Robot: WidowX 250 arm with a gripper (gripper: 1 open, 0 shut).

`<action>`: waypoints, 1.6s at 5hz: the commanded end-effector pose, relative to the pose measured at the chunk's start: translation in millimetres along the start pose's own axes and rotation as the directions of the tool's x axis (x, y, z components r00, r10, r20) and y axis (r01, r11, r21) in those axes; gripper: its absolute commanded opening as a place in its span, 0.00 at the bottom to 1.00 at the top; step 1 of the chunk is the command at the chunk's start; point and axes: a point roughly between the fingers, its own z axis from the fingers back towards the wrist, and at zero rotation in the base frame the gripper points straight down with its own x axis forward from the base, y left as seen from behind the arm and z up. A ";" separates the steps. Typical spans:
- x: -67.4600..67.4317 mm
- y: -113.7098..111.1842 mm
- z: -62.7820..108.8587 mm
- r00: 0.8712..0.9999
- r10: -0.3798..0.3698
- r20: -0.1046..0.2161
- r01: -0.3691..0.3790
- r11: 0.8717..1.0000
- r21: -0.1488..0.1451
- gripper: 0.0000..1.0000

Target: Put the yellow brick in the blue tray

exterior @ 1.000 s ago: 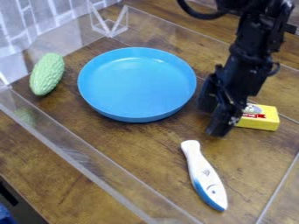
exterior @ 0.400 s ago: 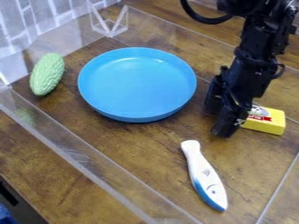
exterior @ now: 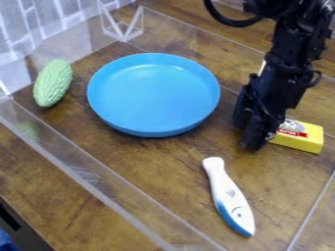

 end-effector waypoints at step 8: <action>6.9 -7.7 20.9 0.998 -0.049 0.046 0.048 0.999 0.012 0.00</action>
